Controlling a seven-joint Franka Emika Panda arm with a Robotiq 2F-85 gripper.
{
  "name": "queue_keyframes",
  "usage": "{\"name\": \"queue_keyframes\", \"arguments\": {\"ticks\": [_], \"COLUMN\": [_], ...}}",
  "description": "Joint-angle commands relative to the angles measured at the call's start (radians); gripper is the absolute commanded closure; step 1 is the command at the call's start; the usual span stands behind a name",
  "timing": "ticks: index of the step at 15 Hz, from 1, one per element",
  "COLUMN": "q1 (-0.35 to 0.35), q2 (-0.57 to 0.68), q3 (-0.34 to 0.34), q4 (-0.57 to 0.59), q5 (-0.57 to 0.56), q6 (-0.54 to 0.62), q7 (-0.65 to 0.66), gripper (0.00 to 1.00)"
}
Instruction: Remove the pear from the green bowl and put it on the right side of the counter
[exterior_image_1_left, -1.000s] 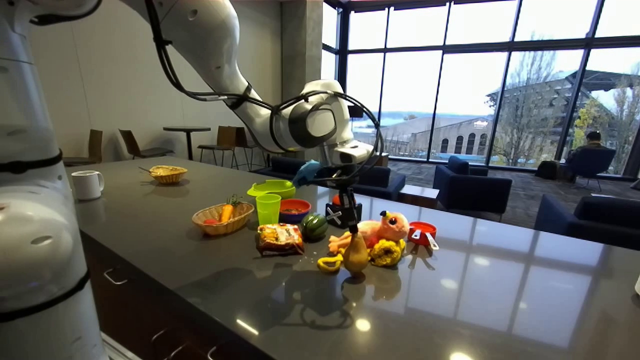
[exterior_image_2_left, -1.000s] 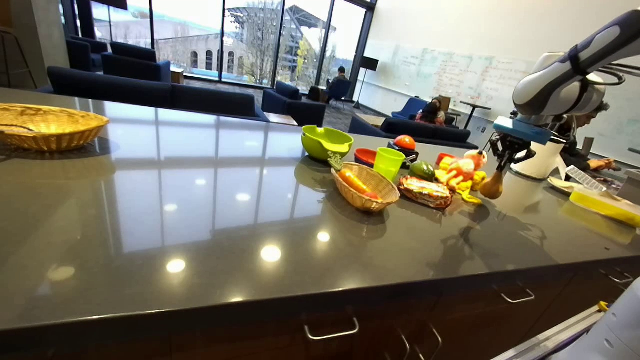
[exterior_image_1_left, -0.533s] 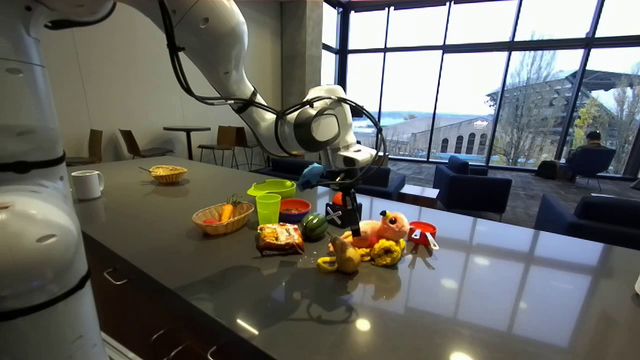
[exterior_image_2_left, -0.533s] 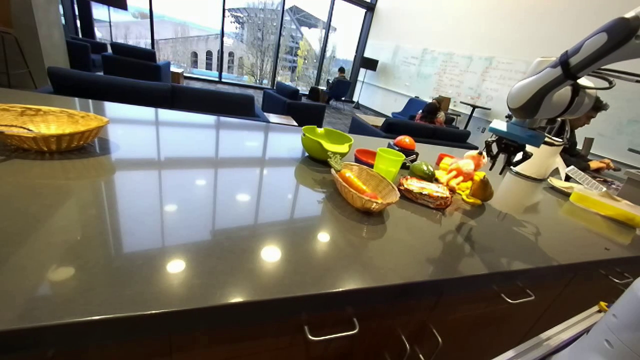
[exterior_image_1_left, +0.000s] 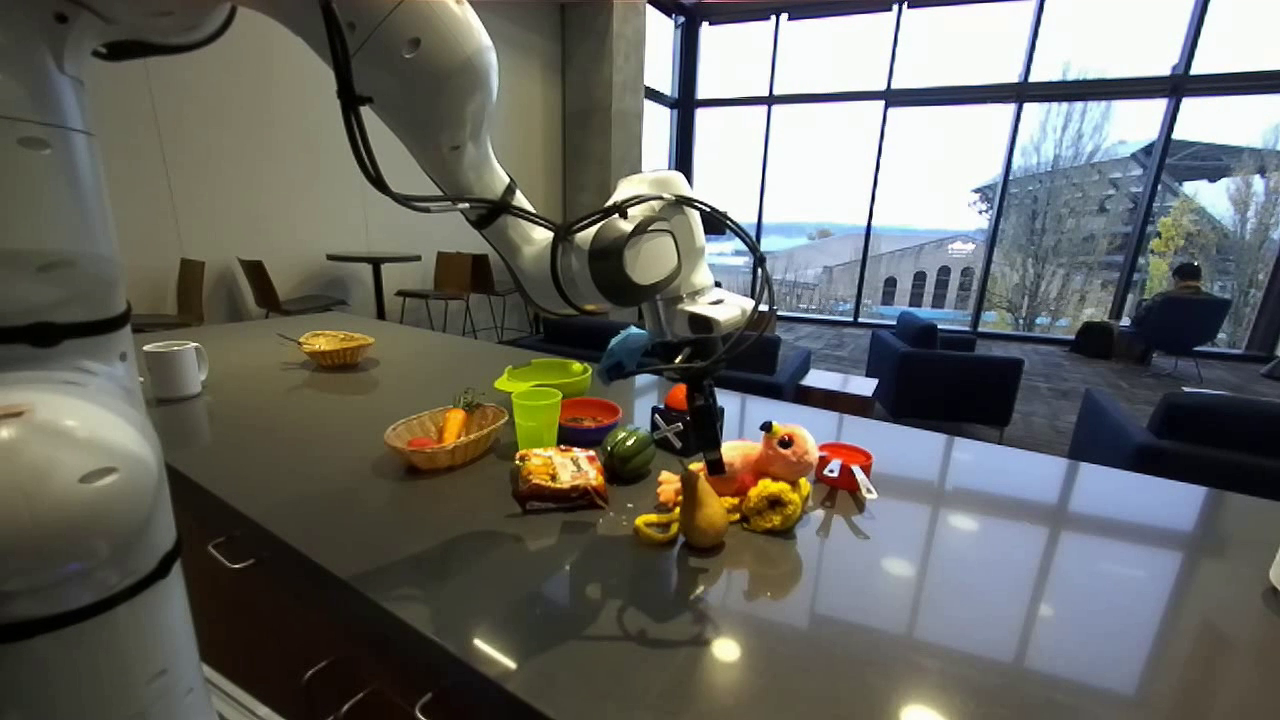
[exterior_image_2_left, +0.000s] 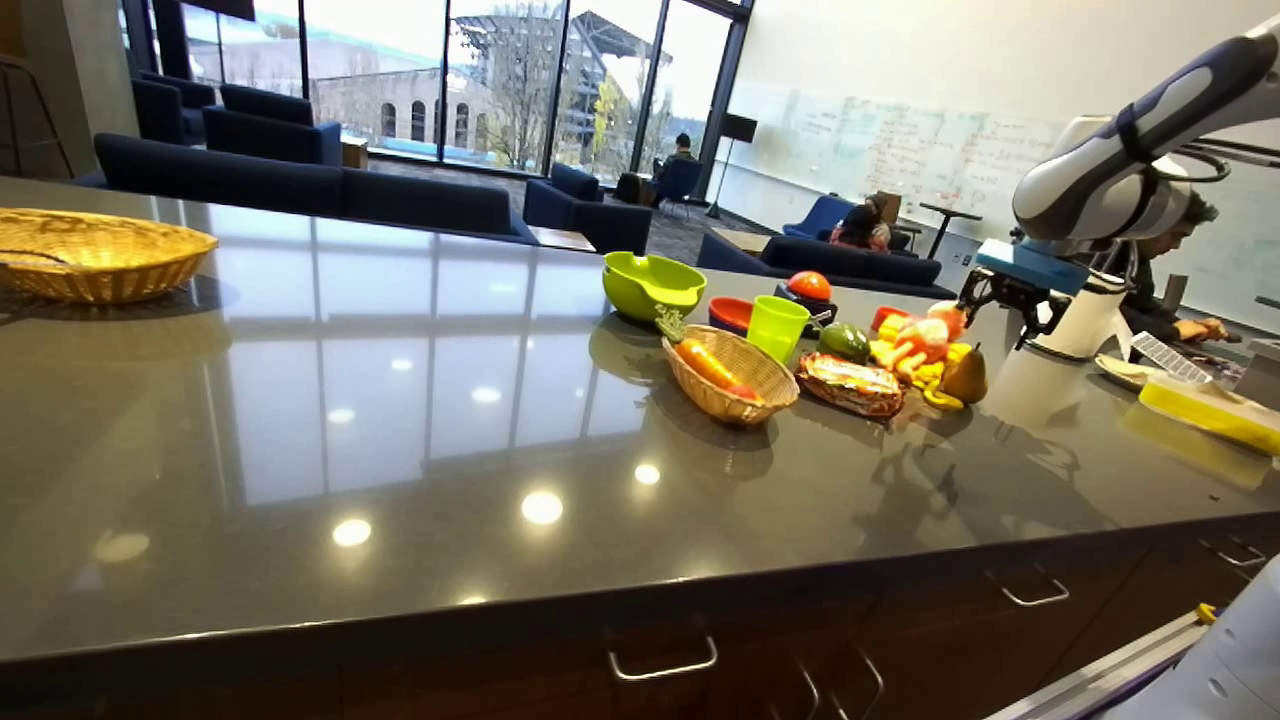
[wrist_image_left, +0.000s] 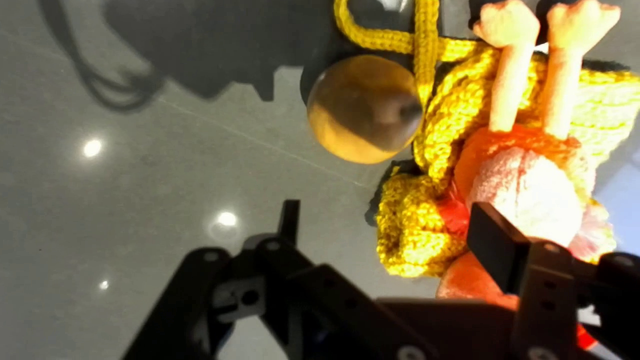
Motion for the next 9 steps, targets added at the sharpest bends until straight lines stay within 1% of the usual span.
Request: {"name": "queue_keyframes", "arguments": {"ticks": [1,4,7,9], "q1": [0.030,0.060,0.093,0.115], "q2": [-0.038,-0.057,-0.097,-0.131], "q3": [-0.004,0.015,0.045,0.074], "q4": [-0.018,-0.020,-0.027,-0.039], "q5": [0.013,0.007,-0.040,-0.044], "q6": [0.019,0.023,0.017,0.029], "q7": [-0.010,-0.017,-0.012,-0.056], "gripper": [0.00,0.00,0.00,0.00]}}
